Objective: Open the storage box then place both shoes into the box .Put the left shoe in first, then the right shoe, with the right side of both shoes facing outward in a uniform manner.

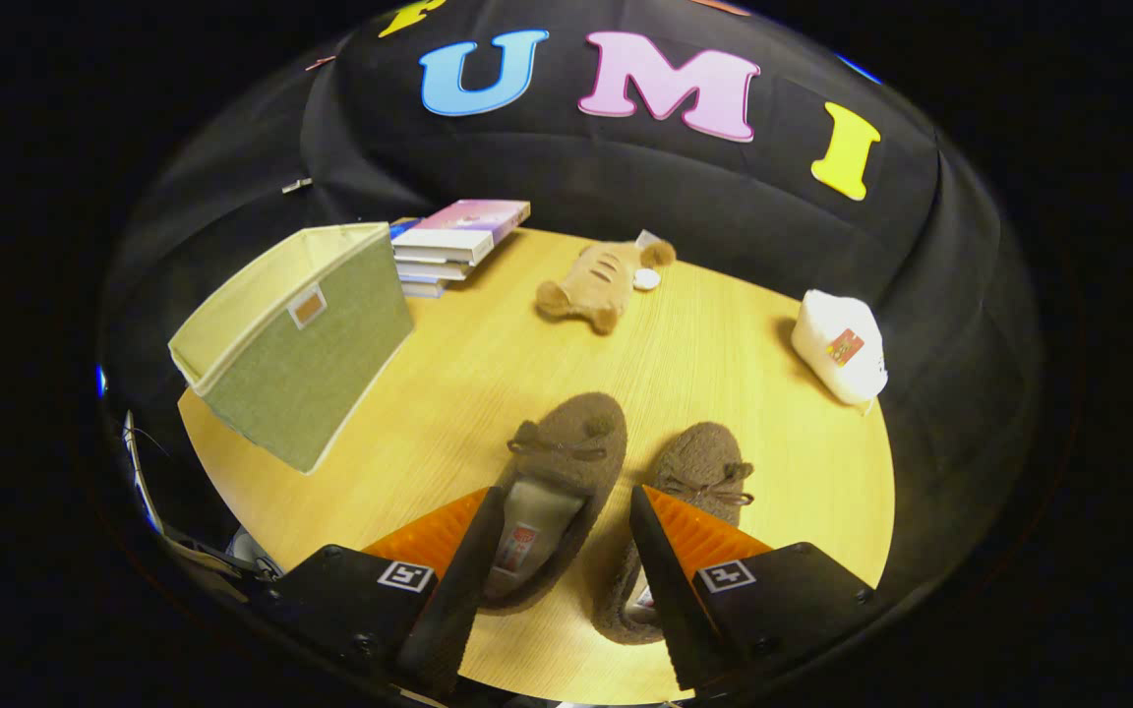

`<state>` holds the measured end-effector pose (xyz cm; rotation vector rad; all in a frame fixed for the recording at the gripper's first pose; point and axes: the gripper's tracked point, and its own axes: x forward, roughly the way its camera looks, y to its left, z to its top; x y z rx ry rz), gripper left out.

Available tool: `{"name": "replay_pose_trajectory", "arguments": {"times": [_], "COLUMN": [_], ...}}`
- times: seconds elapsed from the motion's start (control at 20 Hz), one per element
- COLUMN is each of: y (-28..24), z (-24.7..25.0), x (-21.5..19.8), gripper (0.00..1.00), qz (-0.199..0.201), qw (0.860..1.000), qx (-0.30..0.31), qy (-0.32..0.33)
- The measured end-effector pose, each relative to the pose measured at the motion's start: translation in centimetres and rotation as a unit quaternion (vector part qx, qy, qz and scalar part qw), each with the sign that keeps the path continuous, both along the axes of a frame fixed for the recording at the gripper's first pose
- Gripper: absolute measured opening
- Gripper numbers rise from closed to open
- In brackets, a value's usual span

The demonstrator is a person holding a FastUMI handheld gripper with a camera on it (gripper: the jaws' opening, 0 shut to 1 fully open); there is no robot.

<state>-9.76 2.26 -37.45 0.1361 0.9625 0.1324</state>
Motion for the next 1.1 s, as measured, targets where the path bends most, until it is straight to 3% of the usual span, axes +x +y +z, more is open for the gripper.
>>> {"name": "replay_pose_trajectory", "arguments": {"times": [0.25, 0.45, 0.5, 0.65, 0.75, 1.1], "y": [0.1, -0.1, -0.5, -1.3, -1.5, -3.5], "z": [-4.5, -6.5, -7.1, -8.1, -8.1, -1.6], "x": [1.0, 2.8, 3.2, 3.7, 3.9, 4.9], "gripper": [0.72, 0.58, 0.52, 0.19, 0.06, 0.05], "qz": [0.004, -0.006, -0.012, -0.031, -0.031, -0.042], "qw": [1.0, 1.0, 1.0, 0.999, 0.999, 0.998], "qx": [0.005, 0.007, 0.0, -0.007, -0.008, -0.003], "qy": [0.025, 0.026, 0.028, 0.032, 0.025, -0.039]}}
